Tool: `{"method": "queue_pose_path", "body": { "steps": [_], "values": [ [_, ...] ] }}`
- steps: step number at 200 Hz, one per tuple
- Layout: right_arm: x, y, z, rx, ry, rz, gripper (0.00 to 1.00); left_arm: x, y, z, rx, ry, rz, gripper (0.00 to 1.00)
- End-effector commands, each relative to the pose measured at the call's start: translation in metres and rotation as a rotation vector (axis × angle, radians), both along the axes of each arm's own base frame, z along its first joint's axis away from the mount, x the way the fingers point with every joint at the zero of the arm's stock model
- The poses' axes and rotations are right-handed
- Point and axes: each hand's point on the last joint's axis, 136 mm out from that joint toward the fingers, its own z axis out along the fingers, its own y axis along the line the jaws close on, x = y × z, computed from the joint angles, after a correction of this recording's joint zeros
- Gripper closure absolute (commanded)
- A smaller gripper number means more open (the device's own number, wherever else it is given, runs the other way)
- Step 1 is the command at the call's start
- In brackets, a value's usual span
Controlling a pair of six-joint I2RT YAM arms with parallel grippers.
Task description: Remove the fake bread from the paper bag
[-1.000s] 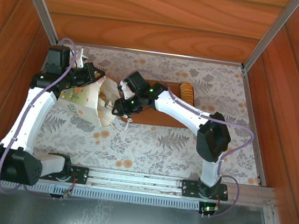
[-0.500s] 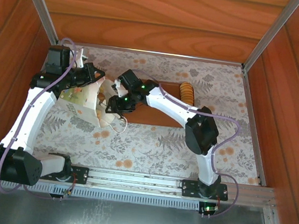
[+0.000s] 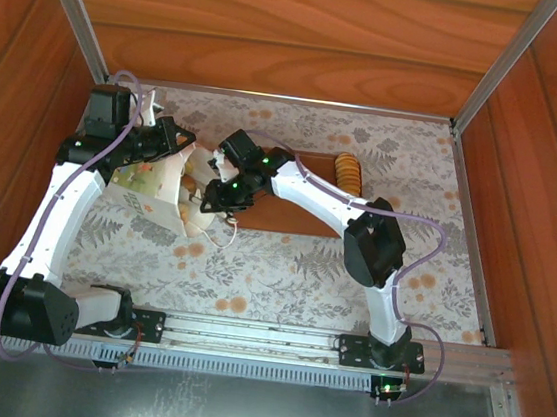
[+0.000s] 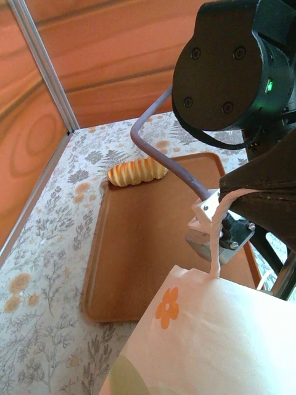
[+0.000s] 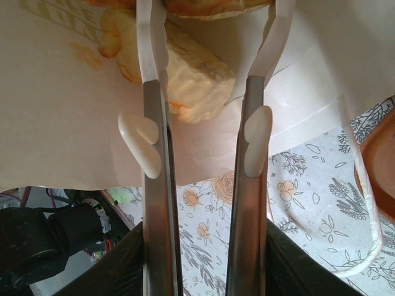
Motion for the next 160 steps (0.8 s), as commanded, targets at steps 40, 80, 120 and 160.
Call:
{"method": "queue_pose_path", "body": {
  "steps": [40, 80, 120, 160],
  "values": [
    [0.001, -0.028, 0.055, 0.105, -0.223, 0.004, 0.60, -0.001, 0.003, 0.009, 0.007, -0.037, 0.009, 1.00],
    [-0.010, -0.050, 0.059, 0.070, -0.268, 0.039, 0.60, 0.003, 0.002, 0.018, -0.003, -0.049, 0.008, 1.00],
    [-0.025, -0.094, 0.074, 0.033, -0.360, 0.015, 0.60, 0.009, 0.001, 0.021, -0.029, -0.038, 0.033, 1.00],
    [-0.037, -0.157, 0.077, -0.044, -0.447, -0.095, 0.61, 0.015, 0.002, 0.022, -0.030, -0.056, 0.051, 1.00]
  ]
}}
